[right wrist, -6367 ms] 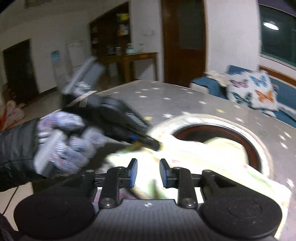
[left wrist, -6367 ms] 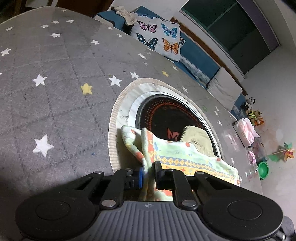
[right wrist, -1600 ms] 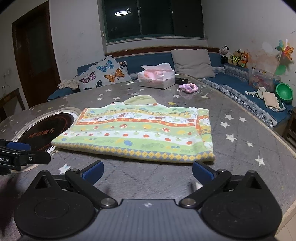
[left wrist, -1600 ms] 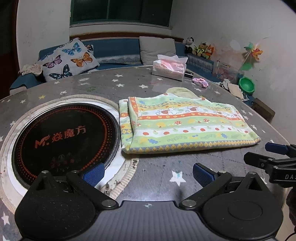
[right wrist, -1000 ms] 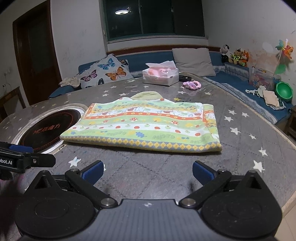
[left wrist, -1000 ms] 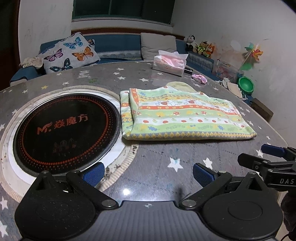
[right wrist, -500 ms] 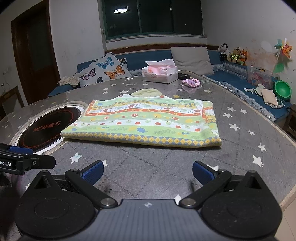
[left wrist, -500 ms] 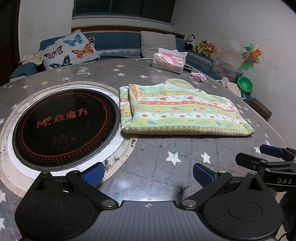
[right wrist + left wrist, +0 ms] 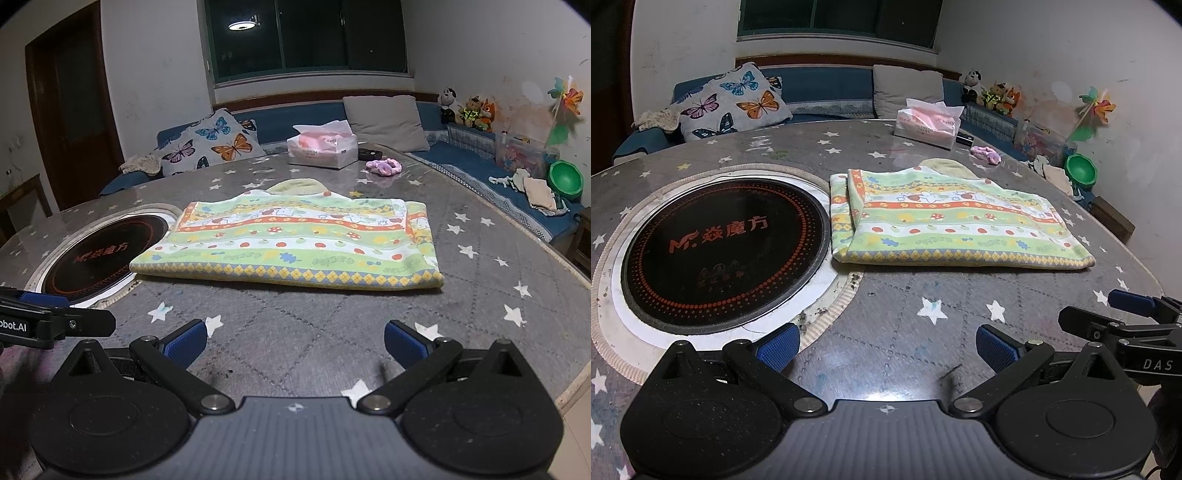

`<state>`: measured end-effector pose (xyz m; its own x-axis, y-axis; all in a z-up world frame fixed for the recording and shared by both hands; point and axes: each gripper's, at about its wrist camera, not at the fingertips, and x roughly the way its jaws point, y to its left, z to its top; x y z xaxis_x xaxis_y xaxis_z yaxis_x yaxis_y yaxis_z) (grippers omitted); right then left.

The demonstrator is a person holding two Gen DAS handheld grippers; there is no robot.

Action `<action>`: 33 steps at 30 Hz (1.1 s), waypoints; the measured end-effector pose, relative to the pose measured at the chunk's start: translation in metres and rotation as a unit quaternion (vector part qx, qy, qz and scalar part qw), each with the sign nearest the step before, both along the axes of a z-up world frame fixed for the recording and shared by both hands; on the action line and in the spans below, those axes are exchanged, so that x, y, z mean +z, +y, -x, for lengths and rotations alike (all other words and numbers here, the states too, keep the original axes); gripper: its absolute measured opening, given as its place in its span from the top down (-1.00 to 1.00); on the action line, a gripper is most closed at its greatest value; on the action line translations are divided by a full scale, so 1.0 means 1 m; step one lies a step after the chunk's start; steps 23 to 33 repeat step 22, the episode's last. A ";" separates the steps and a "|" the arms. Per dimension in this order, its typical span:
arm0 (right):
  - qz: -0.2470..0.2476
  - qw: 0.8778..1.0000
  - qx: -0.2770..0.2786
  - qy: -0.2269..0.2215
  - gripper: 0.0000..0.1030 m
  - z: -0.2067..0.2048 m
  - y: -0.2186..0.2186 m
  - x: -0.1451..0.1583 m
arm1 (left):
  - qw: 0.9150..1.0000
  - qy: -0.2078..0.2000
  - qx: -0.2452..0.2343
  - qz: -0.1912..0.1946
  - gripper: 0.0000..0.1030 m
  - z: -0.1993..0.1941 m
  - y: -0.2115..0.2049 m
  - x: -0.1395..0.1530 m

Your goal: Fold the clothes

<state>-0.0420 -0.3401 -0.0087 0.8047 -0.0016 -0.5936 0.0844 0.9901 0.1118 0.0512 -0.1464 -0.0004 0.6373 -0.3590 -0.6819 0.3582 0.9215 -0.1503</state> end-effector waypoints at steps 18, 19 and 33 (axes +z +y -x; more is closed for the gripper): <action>-0.002 1.000 0.002 -0.010 -1.00 0.010 0.002 0.004 | 1.000 -0.013 -0.004 0.005 -1.00 0.012 -0.001 0.005; -0.002 1.000 0.002 -0.011 -1.00 0.010 0.002 0.004 | 1.000 -0.014 -0.004 0.005 -1.00 0.012 -0.001 0.005; -0.001 1.000 0.002 -0.011 -1.00 0.011 0.003 0.005 | 1.000 -0.016 -0.007 0.005 -1.00 0.014 -0.001 0.006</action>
